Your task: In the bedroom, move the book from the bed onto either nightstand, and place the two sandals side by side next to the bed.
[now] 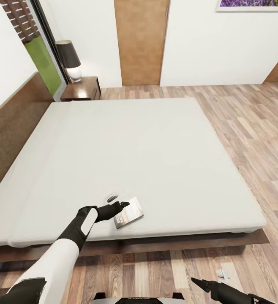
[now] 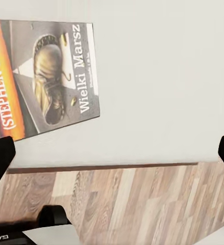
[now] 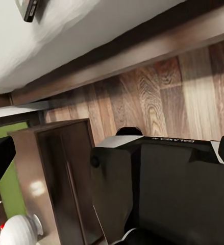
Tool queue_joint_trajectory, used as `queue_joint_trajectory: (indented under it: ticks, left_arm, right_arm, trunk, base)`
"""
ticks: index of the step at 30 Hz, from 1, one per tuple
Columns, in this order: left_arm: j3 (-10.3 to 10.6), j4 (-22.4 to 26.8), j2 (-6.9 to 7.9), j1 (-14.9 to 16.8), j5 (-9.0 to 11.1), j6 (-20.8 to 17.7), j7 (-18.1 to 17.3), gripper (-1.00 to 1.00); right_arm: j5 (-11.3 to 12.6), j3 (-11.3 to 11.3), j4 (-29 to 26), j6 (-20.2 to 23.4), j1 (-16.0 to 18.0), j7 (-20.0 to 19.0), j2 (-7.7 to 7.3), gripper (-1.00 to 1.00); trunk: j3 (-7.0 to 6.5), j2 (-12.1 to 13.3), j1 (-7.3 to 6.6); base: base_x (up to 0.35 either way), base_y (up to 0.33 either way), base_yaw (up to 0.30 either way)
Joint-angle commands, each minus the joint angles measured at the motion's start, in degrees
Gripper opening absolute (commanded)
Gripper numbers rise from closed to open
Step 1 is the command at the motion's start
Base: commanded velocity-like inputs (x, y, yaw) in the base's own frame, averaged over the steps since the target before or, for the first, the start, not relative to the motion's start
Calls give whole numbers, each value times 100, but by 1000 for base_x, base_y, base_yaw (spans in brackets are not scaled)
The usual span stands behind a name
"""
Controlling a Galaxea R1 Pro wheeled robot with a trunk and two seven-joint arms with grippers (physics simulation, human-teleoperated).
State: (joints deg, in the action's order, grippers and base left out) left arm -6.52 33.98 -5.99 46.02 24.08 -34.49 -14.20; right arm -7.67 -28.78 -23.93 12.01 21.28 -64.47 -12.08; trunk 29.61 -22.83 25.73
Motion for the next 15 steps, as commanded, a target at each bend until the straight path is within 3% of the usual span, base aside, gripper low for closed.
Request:
queue_joint_trajectory:
  ticks: [1,7,15]
  left_arm:
    - [-42,4,-8,3,9,-50,-13,100]
    - [-42,4,-8,3,9,-50,-13,100]
    - [-42,4,-8,3,9,-50,-13,100]
  right_arm:
    - [-50,-49,-7,52,6,-39,5,100]
    - [-50,-49,-8,47,2,-39,6,100]
    - [-50,-49,-7,47,1,-39,7,100]
  trunk:
    - [8,-9,6]
    - [8,-9,6]
    - [8,-9,6]
  base:
    - [268,0,0]
    - [273,0,0]
    - [42,0,0]
